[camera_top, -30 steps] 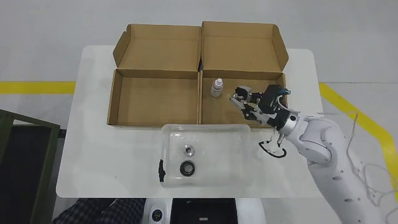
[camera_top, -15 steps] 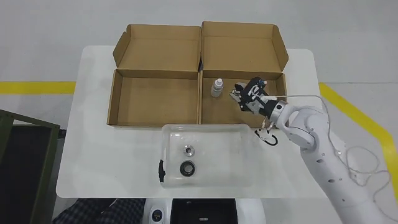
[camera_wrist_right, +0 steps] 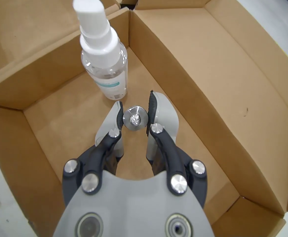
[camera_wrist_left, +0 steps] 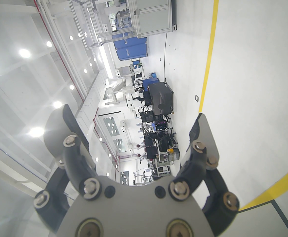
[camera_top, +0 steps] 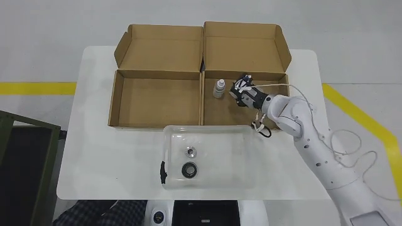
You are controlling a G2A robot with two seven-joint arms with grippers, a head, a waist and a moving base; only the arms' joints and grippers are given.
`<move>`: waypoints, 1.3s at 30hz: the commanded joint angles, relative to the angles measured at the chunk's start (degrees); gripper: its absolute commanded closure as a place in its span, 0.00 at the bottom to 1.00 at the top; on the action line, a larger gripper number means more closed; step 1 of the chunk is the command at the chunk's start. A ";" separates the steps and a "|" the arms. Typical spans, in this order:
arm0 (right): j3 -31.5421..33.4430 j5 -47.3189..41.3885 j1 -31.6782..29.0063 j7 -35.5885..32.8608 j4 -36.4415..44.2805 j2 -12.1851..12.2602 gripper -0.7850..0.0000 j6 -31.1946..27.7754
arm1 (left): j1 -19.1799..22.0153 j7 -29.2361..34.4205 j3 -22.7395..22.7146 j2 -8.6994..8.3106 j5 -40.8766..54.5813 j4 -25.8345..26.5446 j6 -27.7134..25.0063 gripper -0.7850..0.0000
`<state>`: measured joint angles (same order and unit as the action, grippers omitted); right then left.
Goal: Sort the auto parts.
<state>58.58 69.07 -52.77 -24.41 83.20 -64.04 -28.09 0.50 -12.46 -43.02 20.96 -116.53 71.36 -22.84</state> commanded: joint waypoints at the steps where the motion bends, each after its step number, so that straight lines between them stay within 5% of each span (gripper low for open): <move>1: -0.55 -0.24 0.92 0.24 -1.49 -0.28 1.00 0.06 | 0.00 0.00 0.00 0.00 0.00 0.00 0.00 0.00; 4: -1.26 -0.29 2.03 0.25 -3.25 -0.65 0.71 0.00 | 0.00 0.00 0.00 0.00 0.00 0.00 0.00 0.00; 11: -2.45 -0.84 3.09 0.33 -5.18 -1.29 0.68 -0.33 | 0.00 0.00 0.00 0.00 0.00 0.00 0.00 0.00; 18: -0.82 -0.84 2.37 0.79 -2.64 -1.05 0.42 -0.82 | 0.00 0.00 0.00 0.00 0.00 0.00 0.00 0.00; 39: 9.71 -1.49 -16.41 -2.22 27.13 2.43 0.30 -6.35 | 0.00 0.00 0.00 0.00 0.00 0.00 0.00 0.00</move>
<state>68.06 67.68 -67.85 -26.72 108.70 -61.73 -34.21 0.50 -12.46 -43.02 20.96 -116.53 71.36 -22.84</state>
